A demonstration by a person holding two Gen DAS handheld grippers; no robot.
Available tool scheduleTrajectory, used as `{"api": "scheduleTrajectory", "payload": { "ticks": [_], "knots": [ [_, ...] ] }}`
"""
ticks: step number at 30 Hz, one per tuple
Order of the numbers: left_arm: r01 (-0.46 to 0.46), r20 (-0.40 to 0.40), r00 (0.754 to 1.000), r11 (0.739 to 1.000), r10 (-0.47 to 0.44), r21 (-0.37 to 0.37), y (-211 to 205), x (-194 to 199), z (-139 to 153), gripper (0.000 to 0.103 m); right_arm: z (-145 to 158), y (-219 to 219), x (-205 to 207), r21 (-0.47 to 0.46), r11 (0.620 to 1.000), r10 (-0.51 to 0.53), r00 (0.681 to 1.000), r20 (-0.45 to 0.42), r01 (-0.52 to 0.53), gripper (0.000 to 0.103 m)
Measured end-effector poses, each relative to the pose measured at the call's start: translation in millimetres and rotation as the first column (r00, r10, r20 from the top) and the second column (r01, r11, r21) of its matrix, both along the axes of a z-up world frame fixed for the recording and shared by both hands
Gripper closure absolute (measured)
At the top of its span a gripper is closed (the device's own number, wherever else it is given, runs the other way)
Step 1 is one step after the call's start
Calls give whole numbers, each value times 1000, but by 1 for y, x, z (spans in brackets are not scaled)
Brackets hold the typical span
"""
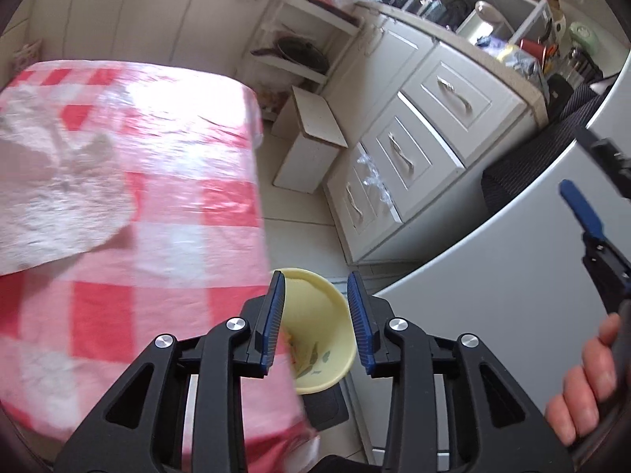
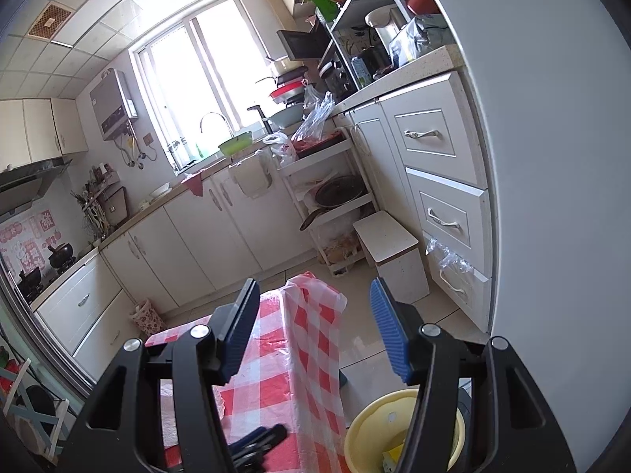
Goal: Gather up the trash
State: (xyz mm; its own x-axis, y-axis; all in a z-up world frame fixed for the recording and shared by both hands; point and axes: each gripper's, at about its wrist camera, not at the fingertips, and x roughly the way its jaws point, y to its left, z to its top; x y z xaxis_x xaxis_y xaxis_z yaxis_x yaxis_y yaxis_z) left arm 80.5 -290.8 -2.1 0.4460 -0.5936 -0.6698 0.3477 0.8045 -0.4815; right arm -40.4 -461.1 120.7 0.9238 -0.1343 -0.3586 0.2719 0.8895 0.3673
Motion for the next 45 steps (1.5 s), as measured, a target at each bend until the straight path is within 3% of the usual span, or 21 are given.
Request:
{"api": "scheduleTrajectory", "payload": {
  "ticks": [7,16,23,25,27,29,32,42,43,45],
  "knots": [
    [-147,23,989,989,147,-6,93,-6,11,68,-3,26,19,-33,997,68,997,-42,-69,43],
    [-300,20,954,954,300,16,181,-11,7,64,-18,49,44,-39,988,141,983,-115,-147,40],
    [-474,145,876,876,459,89,245,-18,13,46,-24,66,53,-29,983,175,974,-142,-181,38],
    [-489,151,869,865,472,110,258,-13,10,44,-24,70,56,-31,981,187,972,-146,-193,37],
    [-483,148,873,865,465,132,266,-3,3,38,-25,73,60,-33,978,200,968,-151,-207,37],
    [-448,142,892,876,428,176,266,9,-5,38,-27,78,62,-36,975,209,965,-158,-218,37],
    [-431,153,901,876,405,218,270,18,-15,38,-33,82,67,-34,972,222,959,-176,-231,36],
    [-360,218,926,897,309,257,262,24,-18,39,-49,107,85,-16,955,285,927,-244,-298,36],
    [-349,219,929,900,298,260,260,23,-19,40,-50,111,87,-16,952,291,924,-249,-305,36],
    [-316,207,941,913,268,259,259,23,-23,54,-52,120,94,-17,946,308,915,-260,-324,36]
  ]
}}
